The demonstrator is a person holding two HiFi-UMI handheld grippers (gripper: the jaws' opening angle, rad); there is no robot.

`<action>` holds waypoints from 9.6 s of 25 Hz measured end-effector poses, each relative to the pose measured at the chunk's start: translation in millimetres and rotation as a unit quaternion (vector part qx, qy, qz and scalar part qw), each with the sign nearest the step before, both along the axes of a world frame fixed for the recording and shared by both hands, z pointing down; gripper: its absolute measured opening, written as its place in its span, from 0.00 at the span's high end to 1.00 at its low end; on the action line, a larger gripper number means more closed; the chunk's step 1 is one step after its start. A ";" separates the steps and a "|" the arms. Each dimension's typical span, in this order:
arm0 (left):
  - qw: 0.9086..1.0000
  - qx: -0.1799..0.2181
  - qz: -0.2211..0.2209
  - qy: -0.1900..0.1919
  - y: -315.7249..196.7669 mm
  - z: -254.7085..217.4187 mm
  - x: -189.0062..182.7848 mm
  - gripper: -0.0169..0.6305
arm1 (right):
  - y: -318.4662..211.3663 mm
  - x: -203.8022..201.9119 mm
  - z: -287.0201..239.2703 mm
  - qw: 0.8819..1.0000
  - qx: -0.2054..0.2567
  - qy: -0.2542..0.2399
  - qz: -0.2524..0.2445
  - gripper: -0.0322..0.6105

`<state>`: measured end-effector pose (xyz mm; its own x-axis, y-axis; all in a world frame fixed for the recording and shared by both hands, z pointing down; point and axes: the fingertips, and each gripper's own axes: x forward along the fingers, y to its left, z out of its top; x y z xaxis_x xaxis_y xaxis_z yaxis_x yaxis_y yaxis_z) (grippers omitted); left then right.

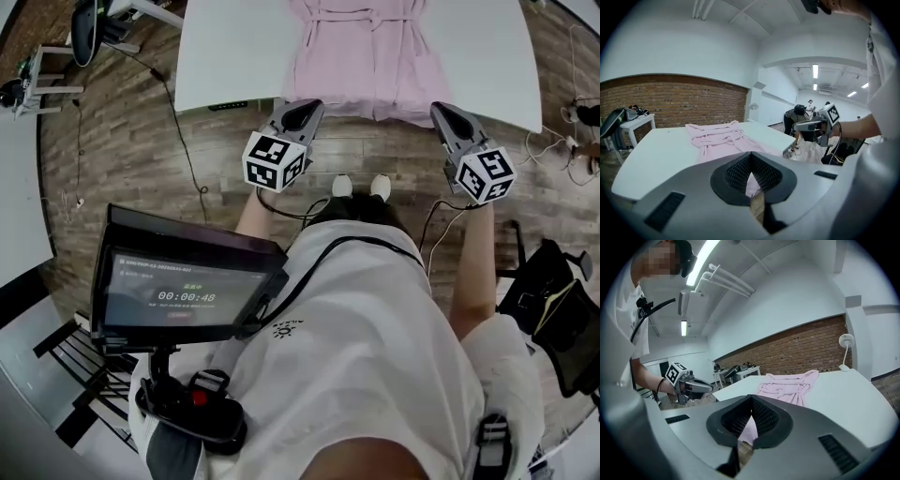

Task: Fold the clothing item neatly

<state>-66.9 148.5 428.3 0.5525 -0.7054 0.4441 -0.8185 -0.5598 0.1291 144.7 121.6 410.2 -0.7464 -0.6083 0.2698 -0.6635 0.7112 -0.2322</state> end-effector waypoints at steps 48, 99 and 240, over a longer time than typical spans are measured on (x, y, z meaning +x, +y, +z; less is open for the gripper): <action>0.993 -0.061 -0.066 -0.077 68.8 99.8 -40.0 0.97 | 79.6 98.1 78.0 0.995 -0.044 0.080 0.048 0.95; 0.982 -0.109 -0.009 -0.152 -12.0 327.0 -127.9 0.95 | -30.5 94.7 341.9 0.981 -0.071 0.179 -0.031 0.94; 0.985 -0.110 -0.104 -0.080 -241.0 62.9 -154.6 0.80 | -253.2 36.0 91.6 0.988 -0.070 0.138 -0.026 0.94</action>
<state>-221.5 -92.5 491.2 0.3163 -0.6723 0.6692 -0.9322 -0.3510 0.0880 180.7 -131.6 501.8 -0.6614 -0.5141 0.5461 -0.6793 0.7193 -0.1455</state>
